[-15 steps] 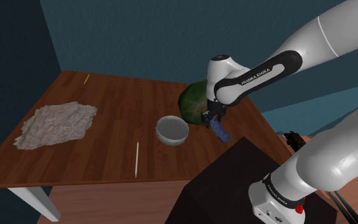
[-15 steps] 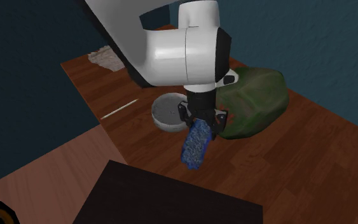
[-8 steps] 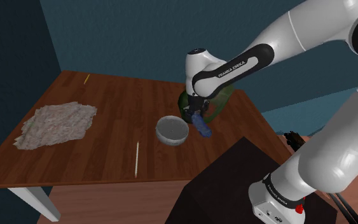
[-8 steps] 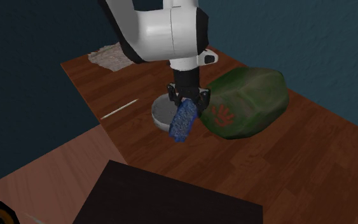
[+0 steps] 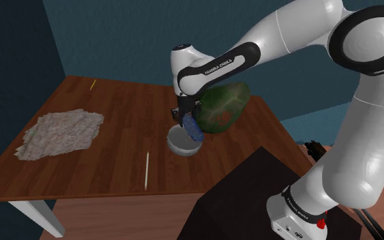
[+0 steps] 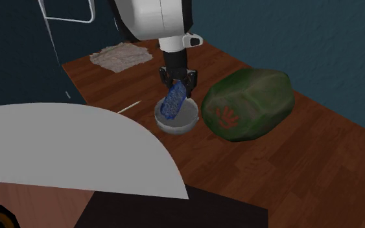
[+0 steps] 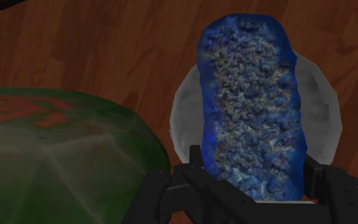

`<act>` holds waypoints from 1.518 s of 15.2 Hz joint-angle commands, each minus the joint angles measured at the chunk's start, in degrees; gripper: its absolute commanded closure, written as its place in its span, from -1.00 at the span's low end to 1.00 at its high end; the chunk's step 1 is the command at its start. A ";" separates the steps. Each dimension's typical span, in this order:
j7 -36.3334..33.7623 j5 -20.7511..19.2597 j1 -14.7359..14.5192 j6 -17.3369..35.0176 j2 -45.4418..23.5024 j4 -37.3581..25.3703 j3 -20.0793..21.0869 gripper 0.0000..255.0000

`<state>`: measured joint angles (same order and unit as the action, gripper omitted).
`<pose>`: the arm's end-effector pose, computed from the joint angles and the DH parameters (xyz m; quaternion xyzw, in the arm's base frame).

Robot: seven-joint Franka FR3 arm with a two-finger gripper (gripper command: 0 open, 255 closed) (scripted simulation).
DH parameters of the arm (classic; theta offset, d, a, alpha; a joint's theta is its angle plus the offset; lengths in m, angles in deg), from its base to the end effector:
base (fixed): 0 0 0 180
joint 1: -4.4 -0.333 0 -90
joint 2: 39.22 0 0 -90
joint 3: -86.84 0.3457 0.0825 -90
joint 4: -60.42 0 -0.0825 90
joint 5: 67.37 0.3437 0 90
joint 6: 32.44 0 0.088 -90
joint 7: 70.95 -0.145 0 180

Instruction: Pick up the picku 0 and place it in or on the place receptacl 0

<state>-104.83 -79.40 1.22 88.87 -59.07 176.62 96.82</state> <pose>0.5325 0.1053 0.2803 0.9843 -0.1150 -0.0924 0.0972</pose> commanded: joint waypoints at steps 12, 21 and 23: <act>-2.41 -2.08 -1.16 5.79 -8.46 -2.33 -0.83 1.00; -2.52 -2.19 -1.20 6.17 -8.88 -2.35 -0.90 -1.00; -2.52 -2.19 -1.20 6.17 -8.88 -2.35 -0.90 -1.00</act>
<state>-107.35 -81.60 0.02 95.04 -67.95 174.27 95.92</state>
